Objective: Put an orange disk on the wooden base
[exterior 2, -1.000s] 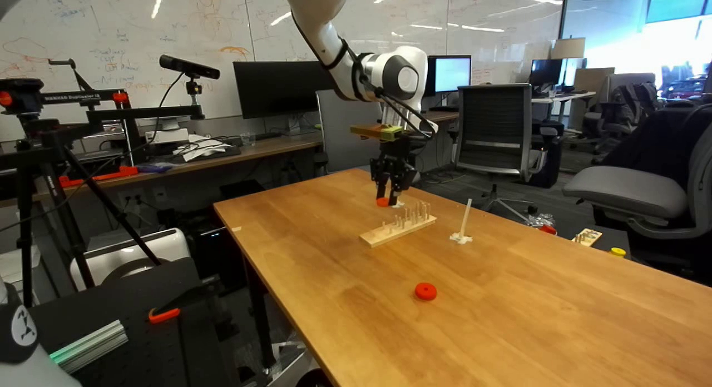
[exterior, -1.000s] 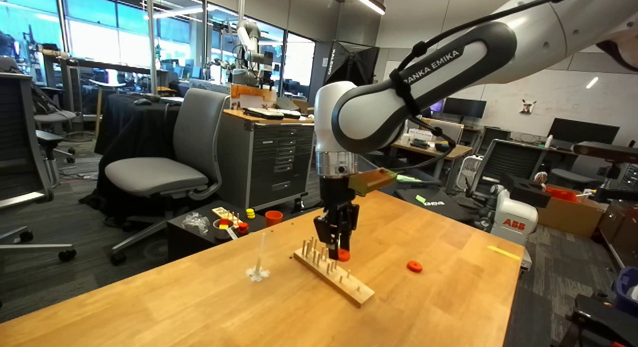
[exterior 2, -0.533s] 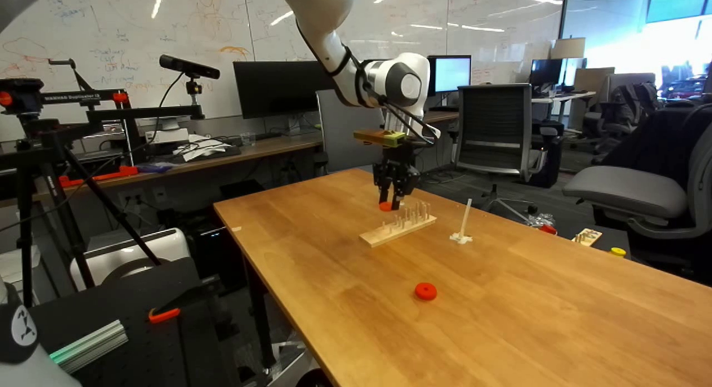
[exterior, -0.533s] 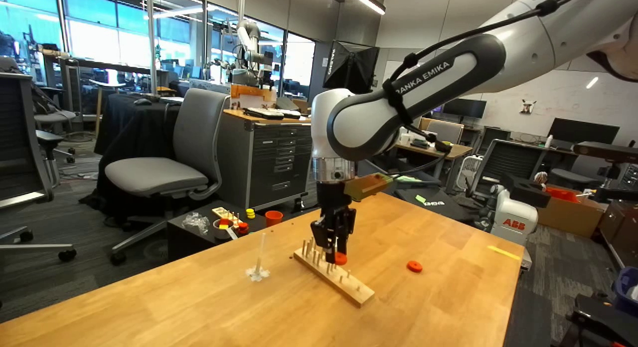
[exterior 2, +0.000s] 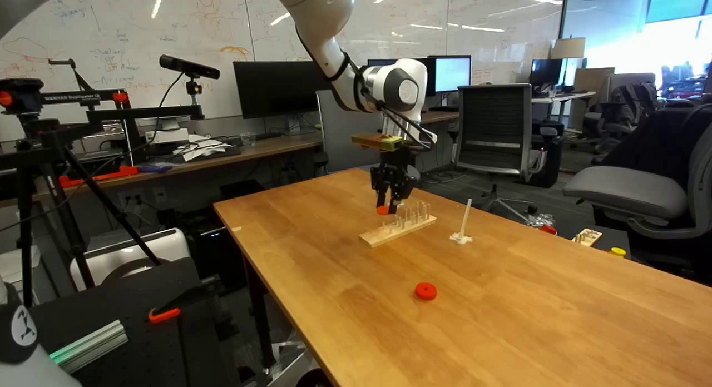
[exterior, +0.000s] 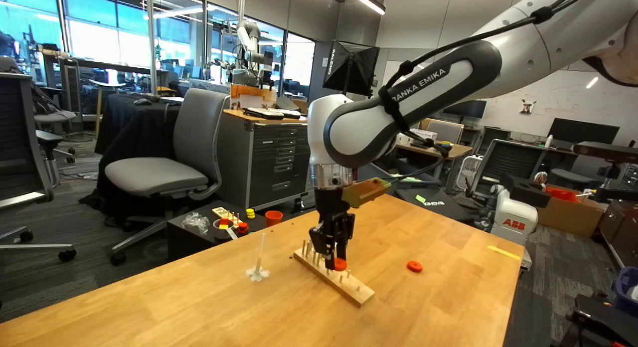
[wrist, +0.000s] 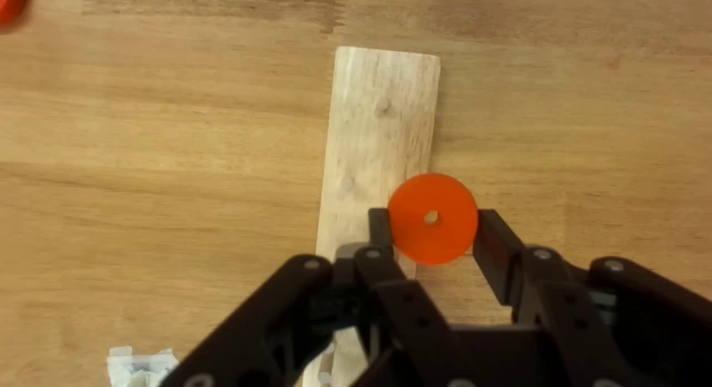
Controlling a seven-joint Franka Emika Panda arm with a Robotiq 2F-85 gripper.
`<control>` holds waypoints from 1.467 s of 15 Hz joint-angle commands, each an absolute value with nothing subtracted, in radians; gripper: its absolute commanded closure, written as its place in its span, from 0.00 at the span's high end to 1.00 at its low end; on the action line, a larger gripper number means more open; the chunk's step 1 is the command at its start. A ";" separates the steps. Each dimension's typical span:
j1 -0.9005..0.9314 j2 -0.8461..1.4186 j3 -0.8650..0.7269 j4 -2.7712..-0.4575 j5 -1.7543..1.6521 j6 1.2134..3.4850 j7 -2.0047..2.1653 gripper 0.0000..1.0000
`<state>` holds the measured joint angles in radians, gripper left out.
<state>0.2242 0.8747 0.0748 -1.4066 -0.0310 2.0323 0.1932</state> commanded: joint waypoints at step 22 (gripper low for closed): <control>0.232 0.892 0.067 -1.373 -0.026 1.990 0.220 0.43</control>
